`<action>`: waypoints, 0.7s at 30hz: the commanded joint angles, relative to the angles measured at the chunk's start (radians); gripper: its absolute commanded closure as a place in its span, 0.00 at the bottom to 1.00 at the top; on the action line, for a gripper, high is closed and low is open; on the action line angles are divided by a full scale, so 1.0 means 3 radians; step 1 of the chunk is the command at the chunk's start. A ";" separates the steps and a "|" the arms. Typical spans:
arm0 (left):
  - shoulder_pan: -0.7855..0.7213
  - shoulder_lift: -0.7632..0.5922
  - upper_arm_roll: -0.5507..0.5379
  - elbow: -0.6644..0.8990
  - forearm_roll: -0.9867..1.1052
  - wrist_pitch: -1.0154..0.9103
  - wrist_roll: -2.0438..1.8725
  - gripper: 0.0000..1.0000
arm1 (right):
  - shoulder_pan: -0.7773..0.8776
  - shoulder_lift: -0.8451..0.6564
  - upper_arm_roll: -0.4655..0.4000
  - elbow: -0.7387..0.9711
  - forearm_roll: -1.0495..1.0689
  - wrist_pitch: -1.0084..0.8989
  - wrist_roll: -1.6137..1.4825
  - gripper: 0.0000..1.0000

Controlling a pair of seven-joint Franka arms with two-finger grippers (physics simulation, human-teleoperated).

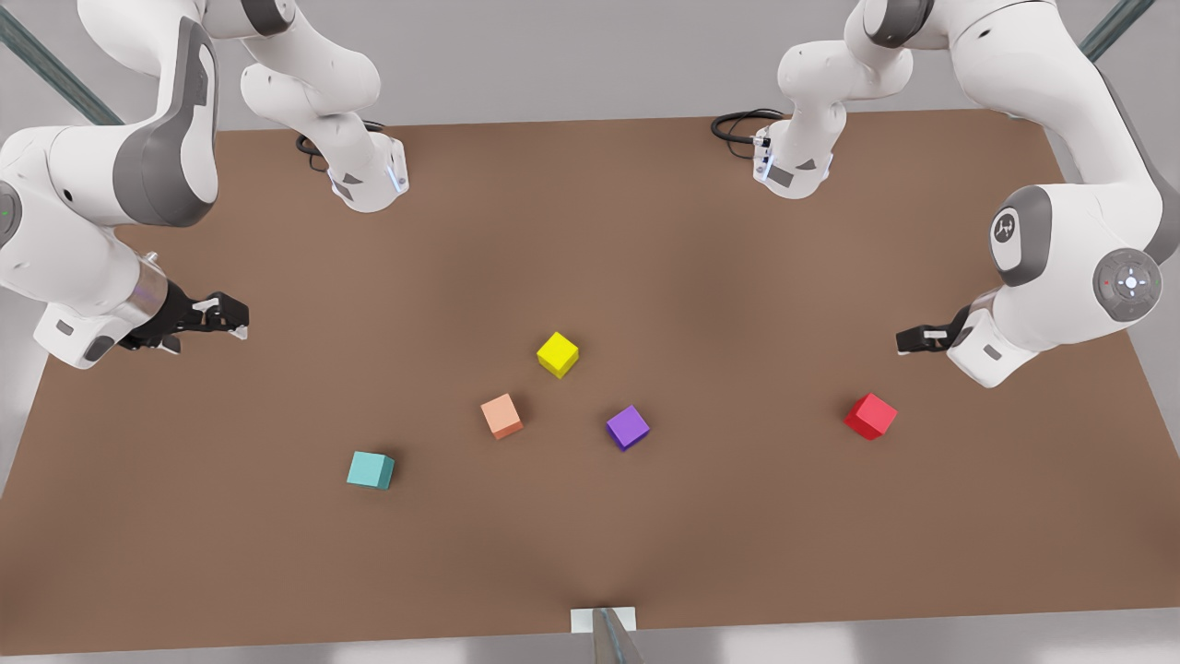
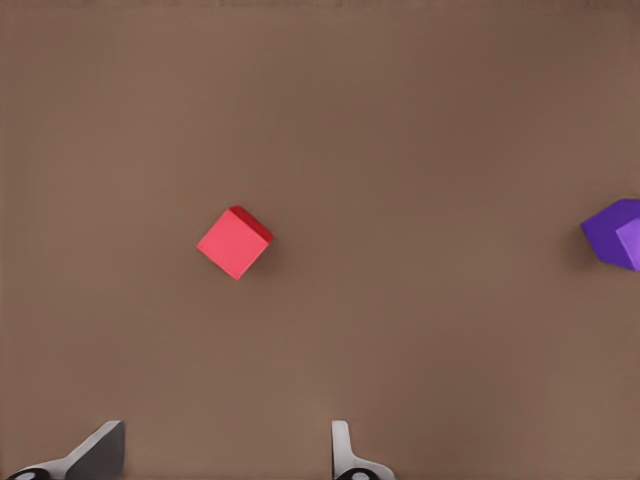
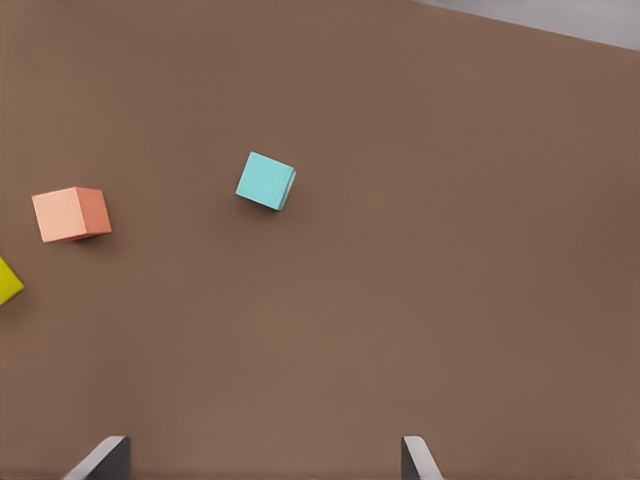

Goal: Pick up red wooden cube and pass to hand red wooden cube and place in blue wooden cube

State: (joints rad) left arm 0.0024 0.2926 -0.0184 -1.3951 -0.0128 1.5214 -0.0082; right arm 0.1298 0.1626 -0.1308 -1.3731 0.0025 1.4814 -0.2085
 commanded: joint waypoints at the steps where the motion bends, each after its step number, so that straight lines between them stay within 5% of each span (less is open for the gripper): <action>1: 0.0002 -0.0004 0.0000 -0.0003 0.0002 0.0026 0.0073 0.00 | 0.0002 0.0000 0.0001 -0.0004 0.0002 0.0007 -0.0149 0.00; 3: 0.0002 0.0032 0.0000 -0.0013 0.0002 0.0082 0.0063 0.00 | 0.0002 0.0000 0.0001 0.0001 0.0002 0.0007 -0.0149 0.00; 8: 0.0023 0.0993 0.0076 0.0018 0.0027 0.1222 -0.1414 0.00 | 0.0002 0.0036 0.0001 -0.0004 0.0002 0.0022 -0.0149 0.00; 11: 0.0023 0.0993 0.0332 -0.0360 -0.0341 0.1683 -0.2027 0.00 | 0.0012 0.0036 0.0006 -0.0010 0.0002 0.0017 -0.0149 0.00; 21: 0.0028 0.0998 0.0353 -0.0821 -0.0341 0.2015 -0.2892 0.00 | 0.0043 0.0041 0.0006 -0.0045 0.0002 0.0012 -0.0154 0.00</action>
State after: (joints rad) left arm 0.0096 0.5917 0.0878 -1.6430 -0.1121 2.0481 -0.4393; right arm 0.1430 0.1769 -0.1284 -1.3845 0.0024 1.4856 -0.2396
